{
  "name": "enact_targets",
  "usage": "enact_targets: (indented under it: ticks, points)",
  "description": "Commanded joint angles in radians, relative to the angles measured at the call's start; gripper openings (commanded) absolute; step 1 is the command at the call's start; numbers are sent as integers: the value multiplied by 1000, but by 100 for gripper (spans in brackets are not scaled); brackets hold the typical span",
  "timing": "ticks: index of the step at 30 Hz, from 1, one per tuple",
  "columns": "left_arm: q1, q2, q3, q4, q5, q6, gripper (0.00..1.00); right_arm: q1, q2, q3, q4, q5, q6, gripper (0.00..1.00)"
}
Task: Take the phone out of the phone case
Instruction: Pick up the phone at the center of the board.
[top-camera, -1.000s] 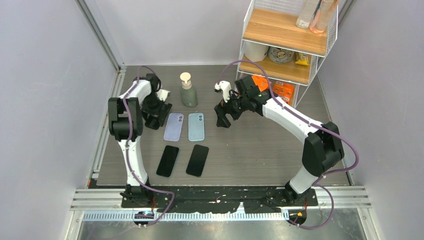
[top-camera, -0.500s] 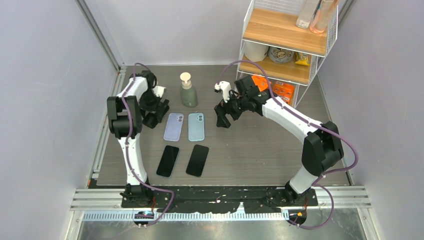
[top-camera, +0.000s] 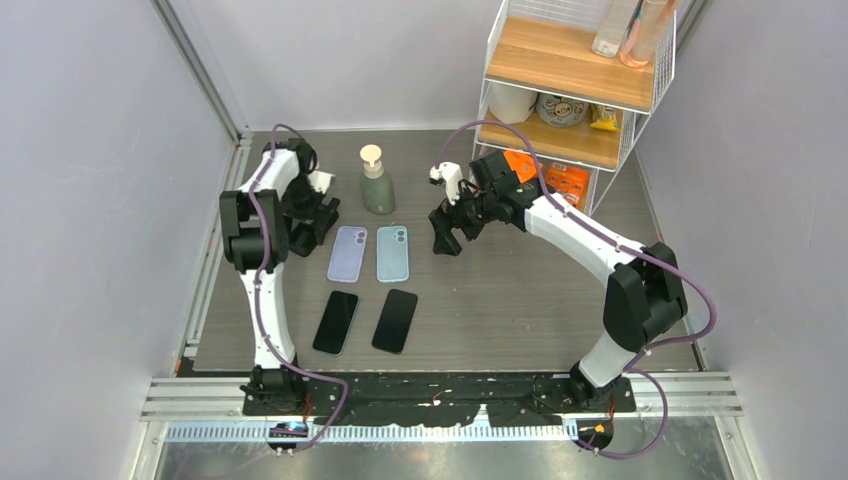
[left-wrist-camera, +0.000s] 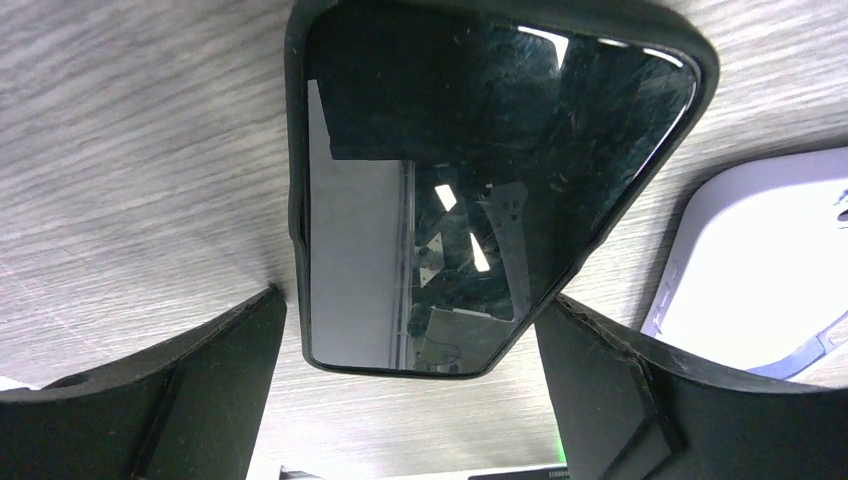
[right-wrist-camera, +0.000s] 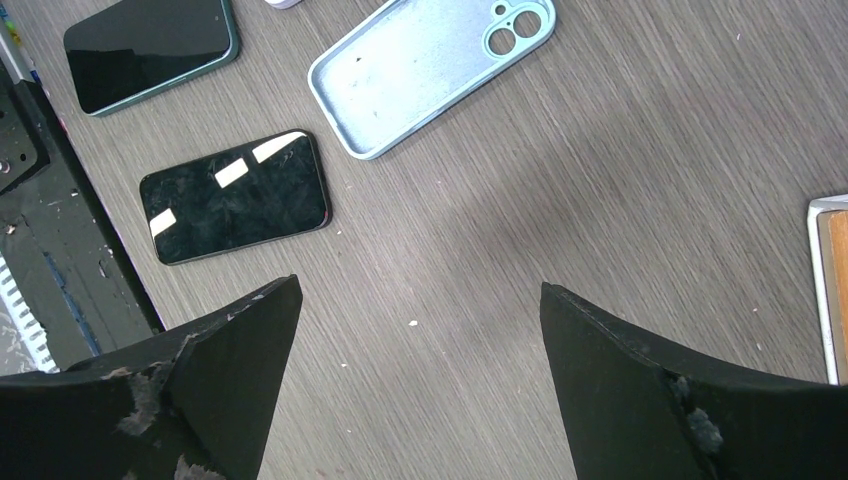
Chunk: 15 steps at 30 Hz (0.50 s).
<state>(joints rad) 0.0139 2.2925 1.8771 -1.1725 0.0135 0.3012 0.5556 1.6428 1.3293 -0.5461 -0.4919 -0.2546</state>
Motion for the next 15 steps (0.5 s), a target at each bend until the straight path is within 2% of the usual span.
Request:
enact_targets:
  ticks: [1, 7, 9, 12, 15]
  points:
    - [-5, 27, 54, -22, -5, 31, 99, -6, -3, 5, 30, -17, 10, 95]
    - [-4, 39, 88, -16, -4, 41, 98, -8, 3, 4, 31, -19, 11, 95]
    - [-35, 49, 101, -35, -5, 45, 97, -9, 6, 3, 30, -20, 10, 95]
    - [-35, 53, 104, -44, -3, 52, 88, -7, 9, 6, 29, -20, 10, 96]
    - [-35, 52, 103, -46, -1, 59, 75, -8, 9, 5, 29, -21, 10, 95]
